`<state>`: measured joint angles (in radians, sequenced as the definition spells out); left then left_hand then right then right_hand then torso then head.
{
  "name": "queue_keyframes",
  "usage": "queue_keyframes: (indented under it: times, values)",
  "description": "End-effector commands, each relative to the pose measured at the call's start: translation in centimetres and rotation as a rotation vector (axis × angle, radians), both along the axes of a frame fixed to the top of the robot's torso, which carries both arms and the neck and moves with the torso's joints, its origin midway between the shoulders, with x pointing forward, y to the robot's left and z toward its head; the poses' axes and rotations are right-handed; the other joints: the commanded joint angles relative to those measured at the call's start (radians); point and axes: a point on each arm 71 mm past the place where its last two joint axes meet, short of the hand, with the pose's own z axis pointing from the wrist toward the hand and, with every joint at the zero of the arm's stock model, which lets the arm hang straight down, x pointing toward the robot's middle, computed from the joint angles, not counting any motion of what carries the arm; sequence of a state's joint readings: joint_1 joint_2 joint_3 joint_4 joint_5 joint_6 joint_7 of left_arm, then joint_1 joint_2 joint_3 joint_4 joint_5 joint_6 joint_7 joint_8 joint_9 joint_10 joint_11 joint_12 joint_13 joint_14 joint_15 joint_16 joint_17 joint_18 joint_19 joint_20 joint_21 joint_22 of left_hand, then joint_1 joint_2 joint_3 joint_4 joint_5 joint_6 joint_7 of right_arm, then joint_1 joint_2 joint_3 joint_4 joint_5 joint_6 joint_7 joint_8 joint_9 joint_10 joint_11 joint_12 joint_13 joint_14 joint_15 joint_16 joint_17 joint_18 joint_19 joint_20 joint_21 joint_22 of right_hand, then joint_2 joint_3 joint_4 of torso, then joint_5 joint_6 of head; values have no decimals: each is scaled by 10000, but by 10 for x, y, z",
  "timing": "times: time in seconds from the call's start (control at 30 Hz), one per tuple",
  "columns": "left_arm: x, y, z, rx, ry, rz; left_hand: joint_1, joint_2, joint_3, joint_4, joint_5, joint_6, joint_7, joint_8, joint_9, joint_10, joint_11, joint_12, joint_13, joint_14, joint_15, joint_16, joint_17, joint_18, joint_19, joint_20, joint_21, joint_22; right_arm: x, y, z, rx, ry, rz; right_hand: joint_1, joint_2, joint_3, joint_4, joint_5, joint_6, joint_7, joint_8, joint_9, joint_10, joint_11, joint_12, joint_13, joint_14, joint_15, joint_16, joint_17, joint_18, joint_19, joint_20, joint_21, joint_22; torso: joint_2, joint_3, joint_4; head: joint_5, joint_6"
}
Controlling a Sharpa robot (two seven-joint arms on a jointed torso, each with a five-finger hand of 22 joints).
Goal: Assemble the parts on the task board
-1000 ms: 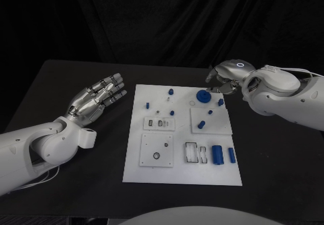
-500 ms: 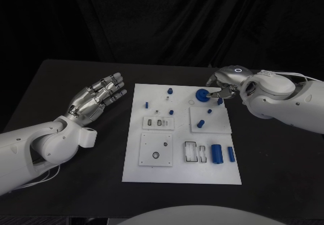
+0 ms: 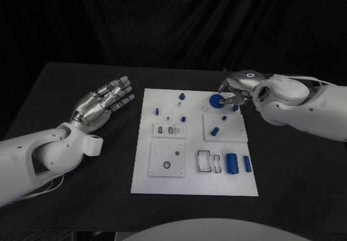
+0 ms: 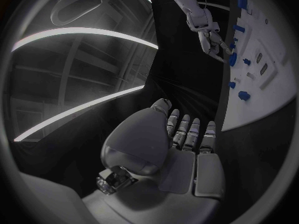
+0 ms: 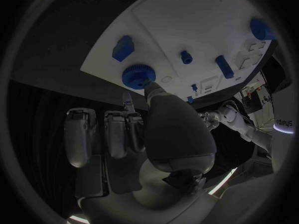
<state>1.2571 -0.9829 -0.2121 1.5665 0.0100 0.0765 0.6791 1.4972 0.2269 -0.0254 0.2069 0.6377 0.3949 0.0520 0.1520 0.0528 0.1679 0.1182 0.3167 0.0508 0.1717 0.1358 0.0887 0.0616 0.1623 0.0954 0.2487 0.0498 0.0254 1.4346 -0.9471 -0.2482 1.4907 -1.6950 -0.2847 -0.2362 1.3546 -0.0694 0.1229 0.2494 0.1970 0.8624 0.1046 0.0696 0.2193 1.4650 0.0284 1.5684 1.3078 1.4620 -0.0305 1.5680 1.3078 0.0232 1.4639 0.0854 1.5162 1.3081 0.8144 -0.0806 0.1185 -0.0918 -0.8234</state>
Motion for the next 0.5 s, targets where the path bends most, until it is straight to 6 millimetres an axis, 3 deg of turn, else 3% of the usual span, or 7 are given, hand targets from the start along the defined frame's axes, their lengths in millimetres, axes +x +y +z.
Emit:
queue_keyframes:
  times: [0.03,0.5]
  values:
    - [0,-1,3,-325,-323,-87,40,64,57,-10,59,-13,5,-23,0,-62,23,-3,-8,-12,43,23,-13,195,-1,80,22,8,1,0,-3,-176,118,-157,107,3,-5,-77,81,145,-19,97,24,1058,-94,24,2630,1088,-43,28,2630,-55,593,-61,5,2325,0,-4,0,17,-25]
    - [1,-1,3,-298,-285,-119,35,64,78,-15,58,-34,7,-31,-2,-67,26,-6,-9,-16,53,22,-15,194,-6,84,19,6,4,3,-16,-452,580,-226,139,18,-9,-116,107,273,-29,155,63,1058,-109,24,2630,1088,-60,28,2630,-55,595,-81,5,2329,2,-2,-8,26,-61]
